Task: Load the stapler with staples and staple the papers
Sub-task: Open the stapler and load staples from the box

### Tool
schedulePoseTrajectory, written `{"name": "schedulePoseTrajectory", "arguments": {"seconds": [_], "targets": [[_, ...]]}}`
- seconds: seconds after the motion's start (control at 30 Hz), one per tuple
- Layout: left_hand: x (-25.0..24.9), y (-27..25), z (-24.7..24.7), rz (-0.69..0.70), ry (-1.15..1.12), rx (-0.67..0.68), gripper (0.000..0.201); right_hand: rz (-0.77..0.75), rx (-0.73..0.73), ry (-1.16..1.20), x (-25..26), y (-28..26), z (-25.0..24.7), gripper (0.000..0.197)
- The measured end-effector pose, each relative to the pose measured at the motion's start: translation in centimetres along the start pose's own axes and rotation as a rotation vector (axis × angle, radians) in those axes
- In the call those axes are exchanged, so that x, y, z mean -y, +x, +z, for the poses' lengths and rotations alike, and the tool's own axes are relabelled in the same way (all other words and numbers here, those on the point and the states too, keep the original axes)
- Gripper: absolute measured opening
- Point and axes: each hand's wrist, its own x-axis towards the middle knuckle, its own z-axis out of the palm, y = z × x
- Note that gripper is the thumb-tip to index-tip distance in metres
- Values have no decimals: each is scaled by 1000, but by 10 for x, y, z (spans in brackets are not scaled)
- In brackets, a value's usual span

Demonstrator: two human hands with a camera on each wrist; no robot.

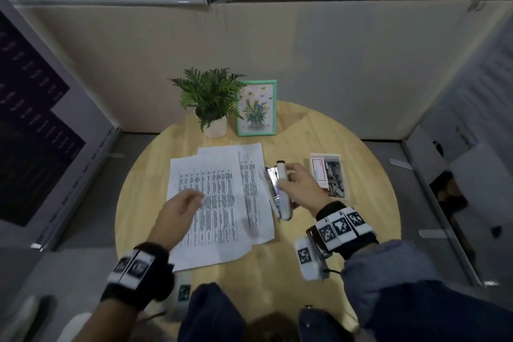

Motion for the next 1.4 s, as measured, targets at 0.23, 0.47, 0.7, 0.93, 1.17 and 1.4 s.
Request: {"name": "schedulePoseTrajectory", "arguments": {"seconds": [0.23, 0.47, 0.7, 0.93, 1.17, 1.4], "targets": [[-81, 27, 65, -102, -355, 431, 48, -124, -93, 147, 5, -9, 15, 20], [-79, 25, 93, -166, -478, 298, 39, -174, -191, 210, -5, -13, -1, 9], [-67, 55, 85, -438, -989, 41, 39, -332, -136, 91, -30, -24, 0, 27], [-73, 81, 75, -526, -1313, -15, 42, -287, -83, -165, -60, -22, 11, 26], [-60, 86, 76, -556, -1269, 43, 35, 98, -503, -935, -107, 51, -75, 22], [-53, 86, 85, -541, -1179, 100, 33, 61, -371, -1215, -123, 97, -104, 28]]}}
